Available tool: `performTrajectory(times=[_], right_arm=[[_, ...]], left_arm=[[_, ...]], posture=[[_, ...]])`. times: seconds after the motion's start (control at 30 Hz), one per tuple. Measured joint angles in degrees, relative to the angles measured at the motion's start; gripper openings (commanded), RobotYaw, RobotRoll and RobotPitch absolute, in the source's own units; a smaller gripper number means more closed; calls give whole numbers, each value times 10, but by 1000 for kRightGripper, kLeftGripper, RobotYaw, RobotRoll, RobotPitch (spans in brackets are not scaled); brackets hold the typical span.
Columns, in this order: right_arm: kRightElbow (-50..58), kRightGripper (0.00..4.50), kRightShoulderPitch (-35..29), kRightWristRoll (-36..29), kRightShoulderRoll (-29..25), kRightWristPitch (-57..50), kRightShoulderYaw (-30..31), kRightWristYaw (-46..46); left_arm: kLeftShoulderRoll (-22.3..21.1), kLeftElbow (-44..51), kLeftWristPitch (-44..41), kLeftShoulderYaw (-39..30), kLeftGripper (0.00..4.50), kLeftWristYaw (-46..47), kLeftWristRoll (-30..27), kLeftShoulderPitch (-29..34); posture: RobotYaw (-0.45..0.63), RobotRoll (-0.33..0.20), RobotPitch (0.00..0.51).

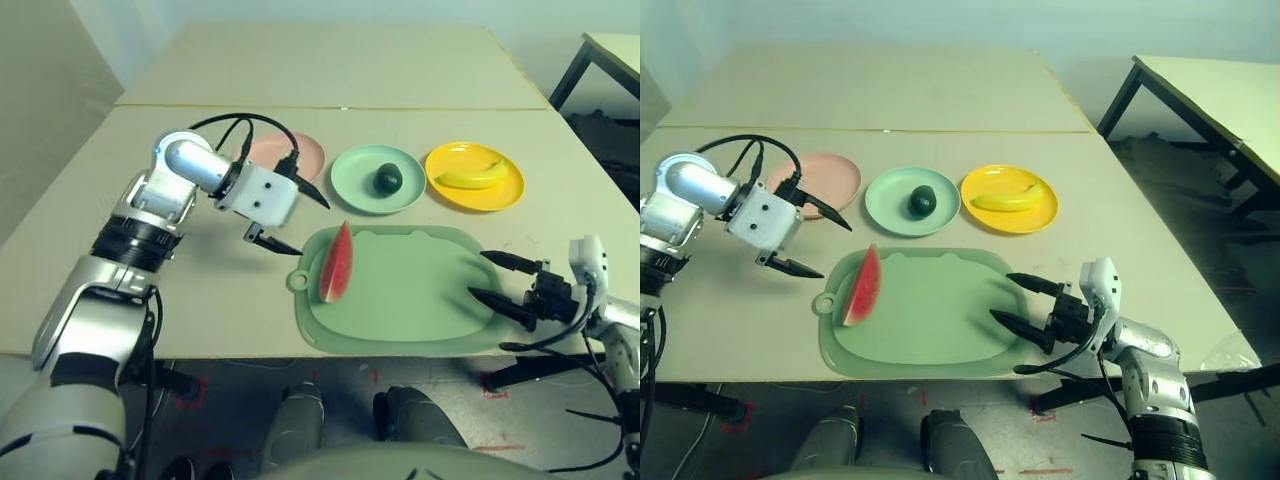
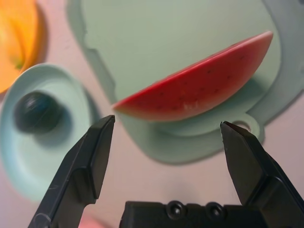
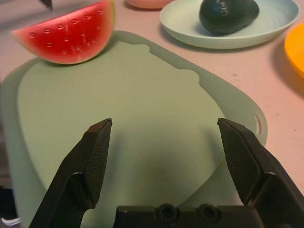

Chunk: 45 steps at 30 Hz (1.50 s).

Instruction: Place the fruits into color-matched plates.

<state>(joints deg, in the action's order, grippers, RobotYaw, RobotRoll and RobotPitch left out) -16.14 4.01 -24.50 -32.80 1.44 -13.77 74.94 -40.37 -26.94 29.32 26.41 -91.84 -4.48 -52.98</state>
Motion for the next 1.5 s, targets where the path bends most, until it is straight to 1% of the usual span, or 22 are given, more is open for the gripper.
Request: performTrajectory(times=[0.17,0.3,0.5,0.7,0.83,1.07,1.5], right_arm=[[0,4466,-4,0,0,13,5,-7],[4,4466,-18,0,1,17,13,-10],[28,4466,-25,-5,4,1,15,-26],[28,4466,-28,-5,4,0,17,-26],[28,4466,-21,-6,4,0,17,-24],[28,4466,-9,-7,4,3,17,-21],[52,4466,-9,-15,11,-11,22,-29]], left_arm=[[15,-26,29,26,4500,0,0,-16],[30,-28,42,40,4500,0,0,-18],[32,-28,53,53,4500,0,2,-10],[34,-24,63,62,4500,4,42,24],[36,-6,52,62,4500,12,58,36],[48,-14,41,61,4500,52,110,37],[67,-30,20,53,4500,106,148,34]], posture=[[-43,0,71],[-48,0,69],[-45,0,68],[-38,0,69],[-35,0,69],[-35,0,69],[-42,0,64]])
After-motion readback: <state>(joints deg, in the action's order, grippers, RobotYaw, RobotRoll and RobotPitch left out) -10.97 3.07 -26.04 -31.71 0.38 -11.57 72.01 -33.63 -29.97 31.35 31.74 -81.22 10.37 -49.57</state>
